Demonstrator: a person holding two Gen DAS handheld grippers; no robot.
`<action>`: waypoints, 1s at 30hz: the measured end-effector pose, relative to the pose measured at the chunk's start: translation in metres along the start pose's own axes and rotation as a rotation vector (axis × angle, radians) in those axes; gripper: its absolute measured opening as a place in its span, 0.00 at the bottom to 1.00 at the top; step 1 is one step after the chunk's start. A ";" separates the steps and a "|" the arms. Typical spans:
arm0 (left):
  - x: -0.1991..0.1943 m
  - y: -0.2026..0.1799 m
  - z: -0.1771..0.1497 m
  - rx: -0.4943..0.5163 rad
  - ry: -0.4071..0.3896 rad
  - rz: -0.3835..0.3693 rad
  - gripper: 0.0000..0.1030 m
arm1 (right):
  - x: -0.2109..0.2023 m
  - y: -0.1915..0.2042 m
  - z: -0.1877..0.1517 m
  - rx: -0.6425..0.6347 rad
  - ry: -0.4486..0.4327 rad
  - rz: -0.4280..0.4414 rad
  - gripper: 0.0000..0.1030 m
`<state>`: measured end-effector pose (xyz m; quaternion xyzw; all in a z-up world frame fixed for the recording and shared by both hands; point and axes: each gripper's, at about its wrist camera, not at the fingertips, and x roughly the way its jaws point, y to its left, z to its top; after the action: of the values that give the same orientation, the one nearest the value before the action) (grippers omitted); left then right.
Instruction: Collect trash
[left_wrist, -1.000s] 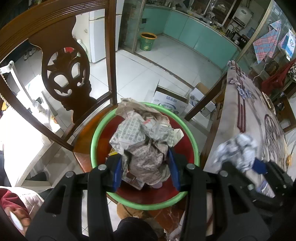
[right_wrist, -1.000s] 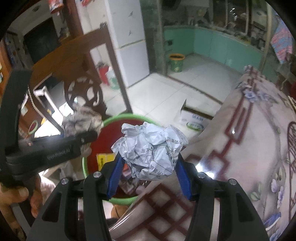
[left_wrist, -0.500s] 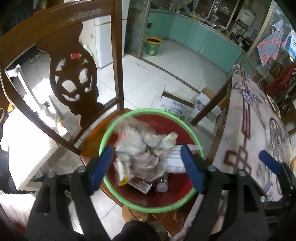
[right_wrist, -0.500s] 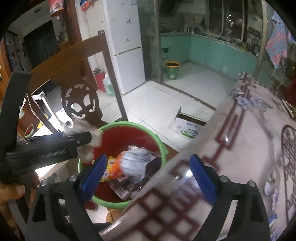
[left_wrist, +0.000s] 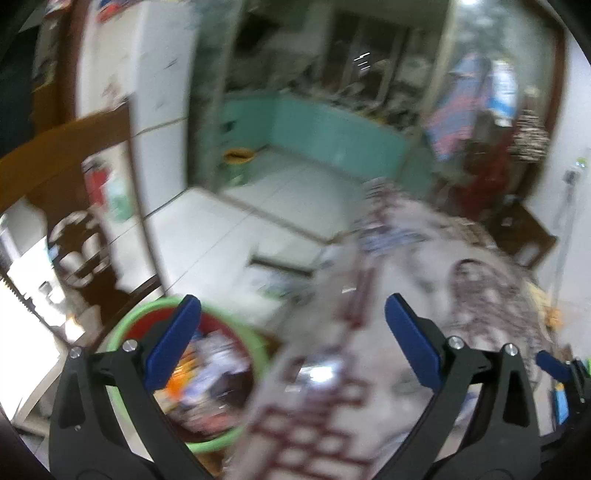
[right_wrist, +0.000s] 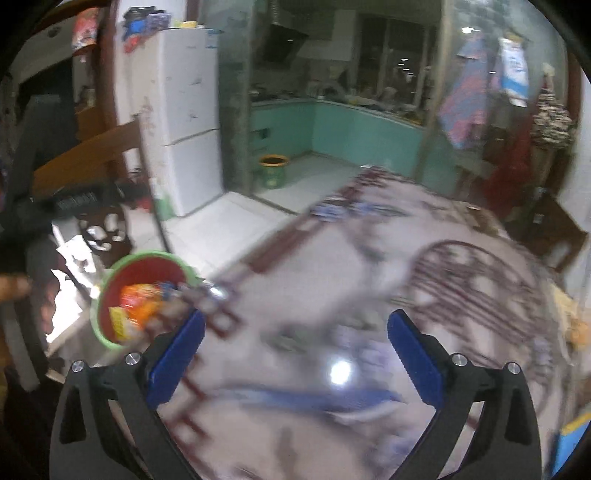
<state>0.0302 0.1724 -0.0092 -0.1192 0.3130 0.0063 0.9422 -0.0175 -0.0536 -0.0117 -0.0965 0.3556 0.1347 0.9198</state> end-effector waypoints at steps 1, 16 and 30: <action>-0.005 -0.019 0.002 0.021 -0.034 -0.036 0.95 | -0.011 -0.017 -0.005 0.016 -0.019 -0.031 0.93; -0.021 -0.178 -0.040 0.228 -0.298 -0.096 0.95 | -0.099 -0.167 -0.070 0.460 -0.382 -0.225 0.93; -0.003 -0.196 -0.050 0.235 -0.191 -0.100 0.95 | -0.076 -0.168 -0.083 0.463 -0.253 -0.289 0.93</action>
<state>0.0153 -0.0295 -0.0034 -0.0225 0.2143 -0.0660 0.9743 -0.0705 -0.2491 -0.0073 0.0837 0.2419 -0.0711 0.9641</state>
